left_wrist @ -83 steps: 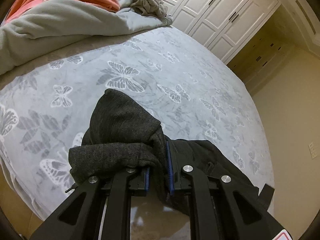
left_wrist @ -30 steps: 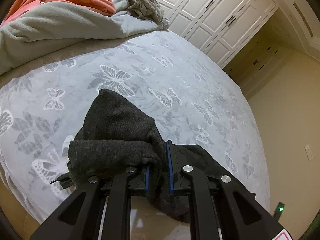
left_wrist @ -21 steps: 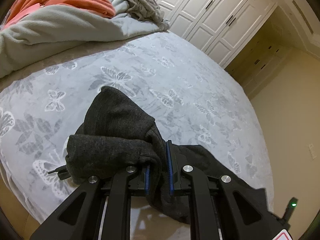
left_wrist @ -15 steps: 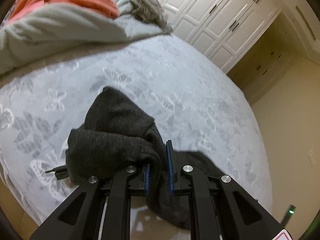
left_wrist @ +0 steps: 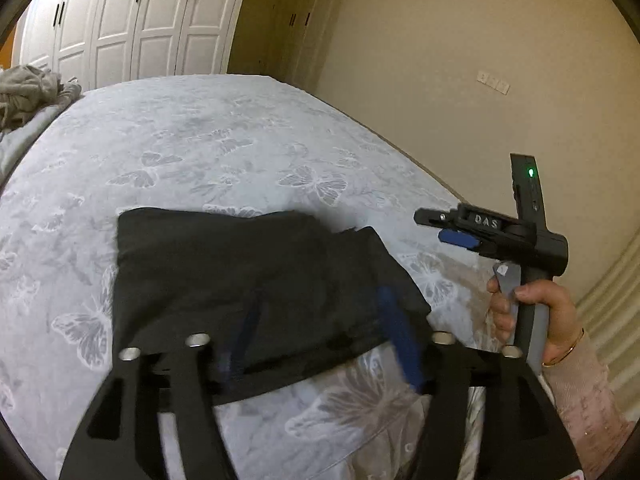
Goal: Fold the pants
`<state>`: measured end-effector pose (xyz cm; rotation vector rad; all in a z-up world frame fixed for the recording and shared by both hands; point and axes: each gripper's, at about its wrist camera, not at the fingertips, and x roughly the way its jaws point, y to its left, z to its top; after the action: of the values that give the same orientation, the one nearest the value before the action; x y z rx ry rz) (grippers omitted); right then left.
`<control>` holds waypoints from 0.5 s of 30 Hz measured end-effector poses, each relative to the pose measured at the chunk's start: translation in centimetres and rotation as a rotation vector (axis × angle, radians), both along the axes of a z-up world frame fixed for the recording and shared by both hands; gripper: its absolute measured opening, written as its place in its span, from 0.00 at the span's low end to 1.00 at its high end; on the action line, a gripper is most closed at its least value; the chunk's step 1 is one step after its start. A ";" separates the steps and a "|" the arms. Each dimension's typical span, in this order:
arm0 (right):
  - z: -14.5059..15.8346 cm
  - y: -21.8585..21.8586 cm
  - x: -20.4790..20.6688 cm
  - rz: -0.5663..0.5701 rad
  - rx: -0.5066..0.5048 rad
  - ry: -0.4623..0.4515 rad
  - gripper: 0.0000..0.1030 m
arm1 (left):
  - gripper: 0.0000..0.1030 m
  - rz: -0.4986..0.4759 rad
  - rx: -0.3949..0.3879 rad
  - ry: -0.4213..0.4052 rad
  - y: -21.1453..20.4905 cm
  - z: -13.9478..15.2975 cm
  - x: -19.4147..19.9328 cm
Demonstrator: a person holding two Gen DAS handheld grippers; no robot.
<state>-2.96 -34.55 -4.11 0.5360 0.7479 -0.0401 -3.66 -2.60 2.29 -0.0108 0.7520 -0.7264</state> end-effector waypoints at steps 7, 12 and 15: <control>-1.7 4.1 2.0 0.214 0.069 0.074 0.80 | 0.76 0.135 -0.045 -0.071 4.2 1.7 0.4; -3.4 7.7 4.9 0.300 0.048 0.146 0.80 | 0.76 0.276 0.098 -0.118 5.7 0.7 1.3; -5.0 9.2 6.5 0.315 0.013 0.185 0.69 | 0.76 0.320 0.131 -0.096 6.7 -0.1 1.9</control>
<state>3.53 -25.31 -9.16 0.4254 1.0070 0.2103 -1.71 4.14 2.24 0.0223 0.6842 -0.3697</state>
